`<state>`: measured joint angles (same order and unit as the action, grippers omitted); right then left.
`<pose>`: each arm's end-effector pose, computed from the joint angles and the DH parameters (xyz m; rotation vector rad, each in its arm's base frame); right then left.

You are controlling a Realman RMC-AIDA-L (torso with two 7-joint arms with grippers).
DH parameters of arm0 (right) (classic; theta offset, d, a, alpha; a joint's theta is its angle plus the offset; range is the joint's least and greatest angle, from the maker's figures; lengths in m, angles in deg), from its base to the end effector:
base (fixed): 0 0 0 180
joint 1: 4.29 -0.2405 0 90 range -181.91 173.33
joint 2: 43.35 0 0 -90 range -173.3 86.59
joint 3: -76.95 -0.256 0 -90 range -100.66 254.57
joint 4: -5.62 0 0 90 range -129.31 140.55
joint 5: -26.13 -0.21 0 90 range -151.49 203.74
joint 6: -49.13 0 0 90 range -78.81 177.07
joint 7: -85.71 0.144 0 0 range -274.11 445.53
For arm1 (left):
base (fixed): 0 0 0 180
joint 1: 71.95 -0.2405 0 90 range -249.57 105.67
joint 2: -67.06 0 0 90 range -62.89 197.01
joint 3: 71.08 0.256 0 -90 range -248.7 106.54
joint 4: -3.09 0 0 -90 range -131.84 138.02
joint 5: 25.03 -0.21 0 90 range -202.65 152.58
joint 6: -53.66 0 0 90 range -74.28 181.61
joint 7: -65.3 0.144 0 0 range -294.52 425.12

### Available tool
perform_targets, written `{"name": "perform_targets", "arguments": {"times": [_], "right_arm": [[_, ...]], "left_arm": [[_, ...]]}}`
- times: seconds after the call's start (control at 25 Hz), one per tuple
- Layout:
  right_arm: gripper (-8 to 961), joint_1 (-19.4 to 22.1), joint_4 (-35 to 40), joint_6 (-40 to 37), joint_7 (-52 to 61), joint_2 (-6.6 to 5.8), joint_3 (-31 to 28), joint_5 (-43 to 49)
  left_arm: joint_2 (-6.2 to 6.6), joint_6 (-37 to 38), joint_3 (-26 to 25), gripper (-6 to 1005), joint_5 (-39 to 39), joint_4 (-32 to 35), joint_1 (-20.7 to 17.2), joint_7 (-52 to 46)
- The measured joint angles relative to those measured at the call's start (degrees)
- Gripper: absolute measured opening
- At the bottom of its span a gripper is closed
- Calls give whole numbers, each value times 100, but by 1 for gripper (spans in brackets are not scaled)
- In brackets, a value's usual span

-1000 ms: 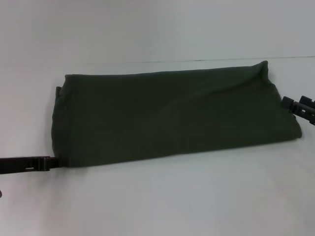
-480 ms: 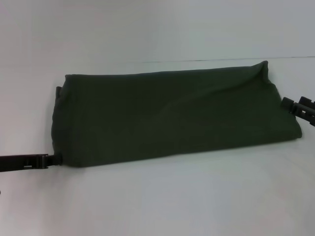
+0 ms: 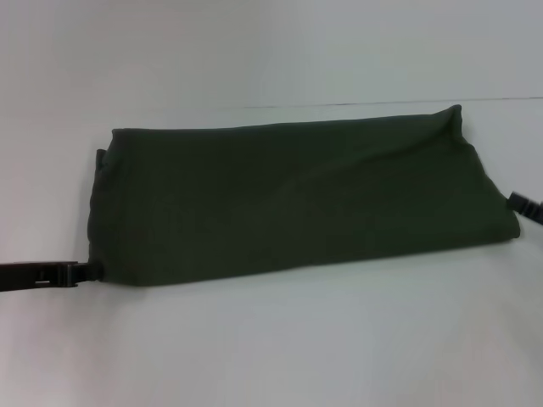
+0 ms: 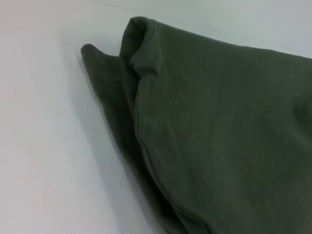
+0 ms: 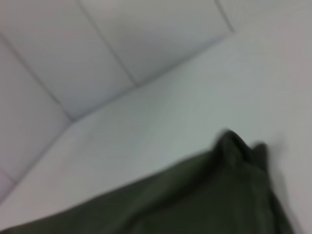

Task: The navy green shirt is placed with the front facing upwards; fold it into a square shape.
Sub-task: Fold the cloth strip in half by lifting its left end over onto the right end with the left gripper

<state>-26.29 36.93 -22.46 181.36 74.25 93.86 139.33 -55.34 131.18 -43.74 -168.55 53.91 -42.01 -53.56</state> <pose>0.3782 0.3096 0.0490 -1.8564 1.3672 0.8129 -0.3291 0.3365 0.0290 -2.2084 -1.4674 -0.2546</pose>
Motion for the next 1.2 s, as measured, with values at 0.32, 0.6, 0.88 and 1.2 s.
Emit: {"name": "perform_targets", "arguments": {"times": [0.32, 0.6, 0.88, 1.2], "right_arm": [[883, 4, -256, 501, 98, 93, 14, 417], [884, -69, -268, 516, -81, 107, -15, 400], [883, -228, -266, 710, -174, 102, -5, 393], [883, -324, -312, 798, -233, 113, 67, 418]], "left_arm": [[2, -4, -1, 50, -2, 5, 2, -21], [-6, -60, -1, 50, -2, -4, -13, -17], [-4, -75, -1, 49, -1, -19, -14, -1], [-2, -79, -1, 49, 0, -20, -3, -5]]}}
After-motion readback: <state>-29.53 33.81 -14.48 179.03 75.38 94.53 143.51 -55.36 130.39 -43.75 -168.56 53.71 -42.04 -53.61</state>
